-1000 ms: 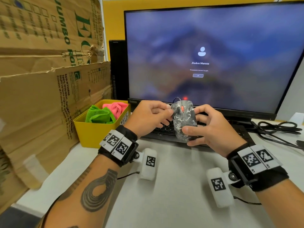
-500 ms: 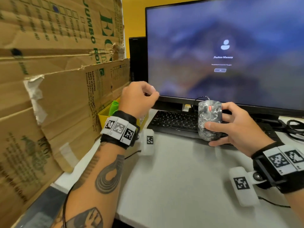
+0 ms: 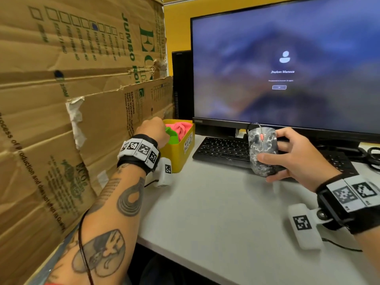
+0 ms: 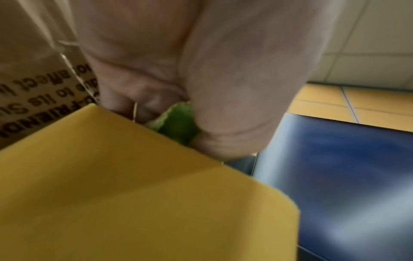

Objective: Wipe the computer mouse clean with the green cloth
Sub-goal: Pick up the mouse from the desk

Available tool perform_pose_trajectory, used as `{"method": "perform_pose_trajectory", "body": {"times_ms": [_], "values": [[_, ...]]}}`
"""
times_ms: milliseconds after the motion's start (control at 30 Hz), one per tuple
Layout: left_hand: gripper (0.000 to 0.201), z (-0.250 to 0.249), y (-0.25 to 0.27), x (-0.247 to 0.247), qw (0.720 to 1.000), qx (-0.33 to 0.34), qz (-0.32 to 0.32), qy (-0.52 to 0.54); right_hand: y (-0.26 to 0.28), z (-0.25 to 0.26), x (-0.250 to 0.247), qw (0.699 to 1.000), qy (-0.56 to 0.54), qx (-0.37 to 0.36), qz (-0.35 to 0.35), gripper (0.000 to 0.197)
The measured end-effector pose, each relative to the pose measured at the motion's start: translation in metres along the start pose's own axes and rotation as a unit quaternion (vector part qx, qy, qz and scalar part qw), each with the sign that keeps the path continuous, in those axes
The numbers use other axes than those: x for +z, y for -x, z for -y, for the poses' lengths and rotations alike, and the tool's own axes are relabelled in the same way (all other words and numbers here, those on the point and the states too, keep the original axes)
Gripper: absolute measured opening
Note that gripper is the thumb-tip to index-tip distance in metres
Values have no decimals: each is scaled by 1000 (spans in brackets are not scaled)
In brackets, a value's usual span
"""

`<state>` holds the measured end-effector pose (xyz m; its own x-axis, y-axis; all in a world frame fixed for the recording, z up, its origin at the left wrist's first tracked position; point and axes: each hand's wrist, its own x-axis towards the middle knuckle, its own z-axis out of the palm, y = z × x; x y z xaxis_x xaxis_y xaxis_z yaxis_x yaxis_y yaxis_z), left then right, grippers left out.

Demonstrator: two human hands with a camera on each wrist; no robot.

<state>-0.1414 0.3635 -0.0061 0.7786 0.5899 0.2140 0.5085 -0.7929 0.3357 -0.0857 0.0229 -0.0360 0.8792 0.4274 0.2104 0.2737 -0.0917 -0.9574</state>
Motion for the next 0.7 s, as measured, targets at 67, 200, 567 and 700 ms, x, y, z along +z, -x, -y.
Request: {"method": "perform_pose_trajectory", "body": {"times_ms": [67,200,567,700], "values": [[33,-1,2,-2,999,12,-40,35,2,0,-2,1000,1,-2,-1,50],[19,-13,11,-17,979,59,-150,127,2,1,-6,1000,-5,-6,-7,49],[43,-101,40,-59,883,228,-254,322,3,13,-36,994,-87,-43,-52,48],[57,-133,53,-55,876,260,-234,333,7,22,-48,986,-134,-68,-66,48]]}}
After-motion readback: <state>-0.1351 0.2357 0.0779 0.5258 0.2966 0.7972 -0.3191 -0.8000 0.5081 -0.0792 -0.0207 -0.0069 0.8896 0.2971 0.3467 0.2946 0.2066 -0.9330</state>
